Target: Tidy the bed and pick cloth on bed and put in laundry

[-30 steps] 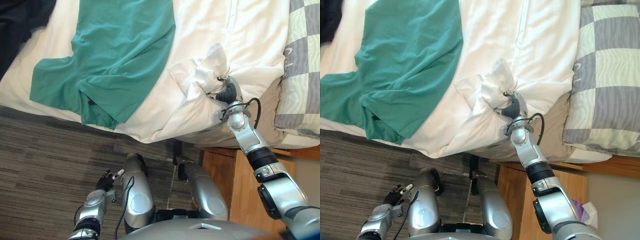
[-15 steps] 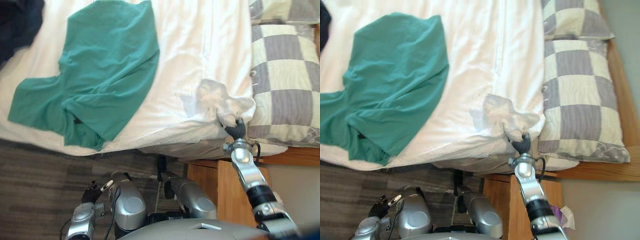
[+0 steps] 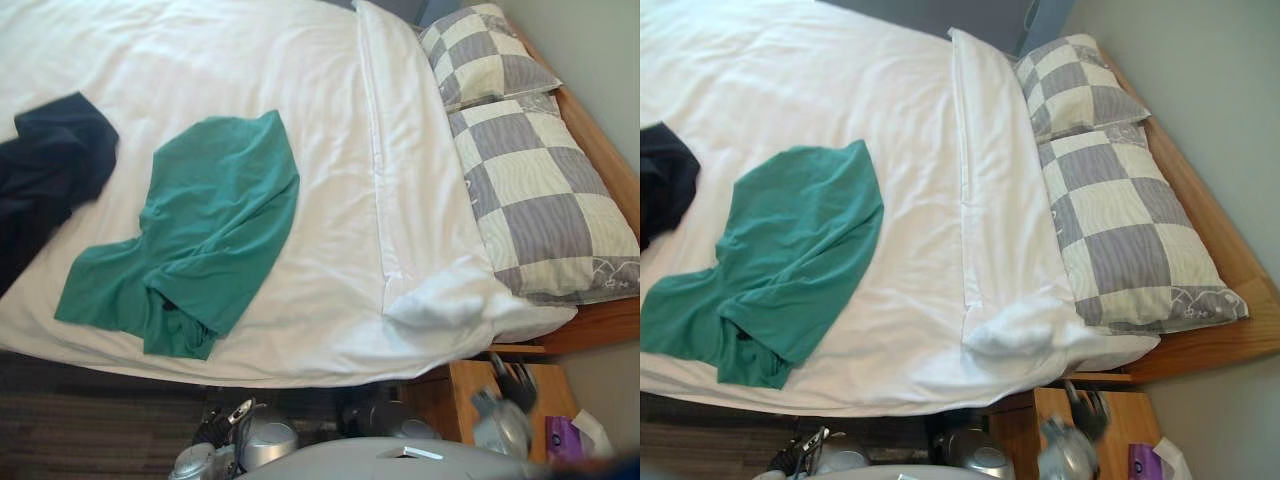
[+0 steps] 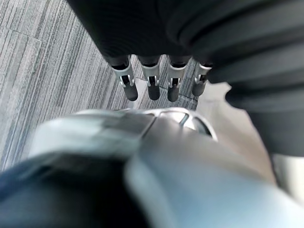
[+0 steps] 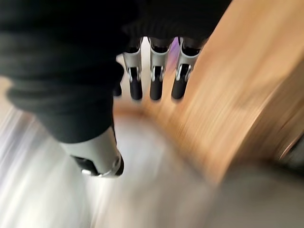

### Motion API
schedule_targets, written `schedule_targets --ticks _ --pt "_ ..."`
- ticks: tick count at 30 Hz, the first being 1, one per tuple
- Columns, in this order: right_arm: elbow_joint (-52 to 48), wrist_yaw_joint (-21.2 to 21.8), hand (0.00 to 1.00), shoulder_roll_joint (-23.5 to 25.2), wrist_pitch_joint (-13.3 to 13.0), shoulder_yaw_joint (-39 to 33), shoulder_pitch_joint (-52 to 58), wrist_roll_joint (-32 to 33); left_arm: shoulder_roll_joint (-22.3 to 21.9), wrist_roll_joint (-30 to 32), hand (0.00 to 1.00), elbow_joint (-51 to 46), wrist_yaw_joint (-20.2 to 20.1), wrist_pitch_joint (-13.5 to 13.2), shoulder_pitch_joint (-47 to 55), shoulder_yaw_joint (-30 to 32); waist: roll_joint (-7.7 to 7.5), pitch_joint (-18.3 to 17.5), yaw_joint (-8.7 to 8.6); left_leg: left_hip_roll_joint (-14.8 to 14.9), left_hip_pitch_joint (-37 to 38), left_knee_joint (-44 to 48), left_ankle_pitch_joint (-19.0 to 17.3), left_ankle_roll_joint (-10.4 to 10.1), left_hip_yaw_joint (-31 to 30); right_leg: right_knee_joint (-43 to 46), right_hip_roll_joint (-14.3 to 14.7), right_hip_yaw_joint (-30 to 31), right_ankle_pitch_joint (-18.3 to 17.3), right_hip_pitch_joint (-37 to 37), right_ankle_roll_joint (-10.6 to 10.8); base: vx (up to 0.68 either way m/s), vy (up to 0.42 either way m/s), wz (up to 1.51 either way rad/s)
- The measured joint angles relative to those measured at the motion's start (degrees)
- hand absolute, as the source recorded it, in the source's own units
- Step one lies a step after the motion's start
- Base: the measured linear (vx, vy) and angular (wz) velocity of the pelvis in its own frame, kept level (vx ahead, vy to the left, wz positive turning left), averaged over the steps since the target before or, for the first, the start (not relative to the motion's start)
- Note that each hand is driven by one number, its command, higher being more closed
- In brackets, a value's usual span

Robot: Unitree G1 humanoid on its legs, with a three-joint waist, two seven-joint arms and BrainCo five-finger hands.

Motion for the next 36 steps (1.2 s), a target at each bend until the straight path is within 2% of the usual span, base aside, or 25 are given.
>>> schedule_targets --ticks 3,7,8,10,12,15,17,18,19,22,23,26,27,30,33,36 --pt "5.0 2.1 0.0 1.4 -2.0 -5.4 3.7 6.7 -1.0 0.0 0.0 1.6 -0.5 0.5 0.1 2.3 0.72 -0.6 -1.3 1.0 1.7 -0.3 -0.1 -0.7 1.4 1.3 0.9 0.5 -0.7 0.1 -0.8 0.05 -0.014 -0.23" --pt "7.1 2.4 0.0 2.2 -5.5 -7.5 5.2 10.3 -1.1 0.0 0.0 2.0 -0.7 1.9 -0.1 3.6 0.77 -0.9 -1.38 1.4 3.7 -1.0 0.1 -1.8 2.8 2.1 1.5 1.0 -1.1 0.6 -1.3 0.03 -0.011 -0.17" --pt "6.9 2.4 1.0 2.1 -7.2 -7.9 5.1 10.3 -1.2 0.0 0.0 2.0 -0.7 2.8 0.0 4.3 0.67 -1.0 -1.25 1.6 4.3 -1.0 0.0 -1.8 2.8 2.1 1.7 0.9 -1.2 1.2 -1.5 0.03 0.012 0.03" --pt "4.4 2.8 1.0 2.0 -8.8 -8.4 4.9 10.9 -1.3 0.0 0.0 1.9 -0.6 3.8 0.0 5.2 0.55 -2.1 -1.28 2.0 4.5 -0.9 -0.3 -1.9 2.7 2.0 1.9 0.6 -2.1 1.6 -1.7 0.06 0.027 0.06" --pt "-4.1 7.8 1.0 1.8 -9.9 -7.3 4.3 11.2 -1.3 -0.1 0.0 0.7 -0.3 5.3 0.4 5.4 0.57 -2.2 -1.27 3.1 5.3 0.4 -1.0 -2.0 2.7 2.0 2.5 -0.1 -2.3 2.7 -2.0 0.06 0.058 0.0" --pt "-14.8 13.3 1.0 1.0 -9.9 -2.9 3.1 11.2 -0.6 -0.3 0.0 -1.0 0.5 7.1 0.6 4.0 0.42 -2.0 -1.17 3.6 5.1 1.3 -1.6 -2.1 2.5 2.2 2.7 -0.6 -2.3 2.9 -2.0 0.04 0.078 0.0" --pt "-23.3 20.8 1.0 -0.6 -8.7 2.0 1.7 13.1 -0.1 -1.6 0.0 -3.0 2.1 8.7 0.6 1.7 0.32 -1.9 -1.03 3.9 3.7 2.4 -2.1 -2.3 1.8 2.8 2.7 -1.1 -2.4 1.6 -1.9 0.02 0.117 0.09" --pt "-24.9 22.5 1.0 -0.7 -8.3 3.2 1.1 13.8 0.1 -1.9 0.0 -3.1 2.4 8.9 0.4 1.2 0.29 -1.9 -0.96 3.9 3.3 2.6 -2.2 -2.2 1.6 3.2 2.6 -1.3 -2.4 1.4 -1.8 0.06 0.171 0.08" --pt "-28.7 28.4 1.0 -0.6 -7.1 6.3 -1.3 17.5 0.8 -2.4 0.0 -4.0 3.2 9.4 0.0 -0.8 0.3 -0.8 -0.45 3.9 3.1 3.2 -2.1 -1.8 1.6 4.3 2.6 -1.3 -2.6 0.7 -1.6 0.07 0.119 0.01" --pt "-32.8 33.7 1.0 -0.5 -5.5 10.1 -4.2 22.5 1.4 -2.5 0.0 -5.1 4.3 10.5 -1.2 -3.3 0.68 1.0 0.66 3.8 1.5 4.3 -2.2 -1.6 1.1 6.4 2.5 -1.5 -3.5 -1.2 -1.2 0.06 0.109 0.0" --pt "-35.0 35.3 1.0 -0.6 -4.7 11.8 -5.9 24.7 1.7 -3.3 0.0 -5.2 4.2 10.6 -1.9 -3.7 0.73 2.7 0.79 3.5 0.9 4.7 -2.2 -1.6 1.1 7.9 2.2 -1.6 -4.0 -2.3 -1.1 0.05 0.112 0.01" --pt "-41.6 38.1 1.0 -0.6 -3.7 13.6 -10.5 28.6 2.1 -4.7 0.0 -5.4 4.2 10.5 -4.2 -4.9 1.55 7.3 1.3 2.8 -1.6 6.5 -2.3 -1.3 0.9 11.9 1.0 -1.8 -5.4 -6.0 -0.2 0.0 0.115 0.03" --pt "-43.3 38.5 1.0 -0.6 -3.7 13.9 -12.1 29.5 2.2 -4.7 0.0 -5.5 4.2 10.3 -5.2 -5.2 1.36 8.5 1.62 2.3 -2.9 7.0 -2.3 -1.2 0.6 13.2 0.5 -1.9 -5.8 -7.5 0.2 -0.03 0.099 0.1" --pt "-45.6 38.4 1.0 -0.9 -3.7 14.6 -18.0 32.0 2.4 -5.9 0.0 -6.2 4.5 9.4 -7.3 -6.4 2.45 12.5 2.09 1.5 -6.8 9.1 -2.5 -0.5 -0.2 16.9 -0.6 -2.2 -6.6 -12.2 0.4 -0.07 0.079 0.08" --pt "-47.0 36.9 1.0 -2.8 -3.9 15.0 -24.5 33.7 2.6 -6.3 0.0 -6.5 4.6 7.2 -9.9 -7.0 3.91 15.6 2.65 1.3 -13.4 12.5 -3.5 1.5 -1.4 21.3 -1.3 -2.2 -7.7 -19.2 0.7 -0.1 0.048 0.07" --pt "-47.4 33.9 1.0 -3.0 -4.4 14.7 -30.9 33.7 3.2 -7.5 0.0 -6.3 4.6 4.7 -13.0 -7.3 4.67 18.6 3.47 1.1 -20.0 15.5 -4.2 2.9 -2.1 25.1 -1.5 -2.2 -7.8 -26.3 0.8 -0.13 0.035 -0.02"
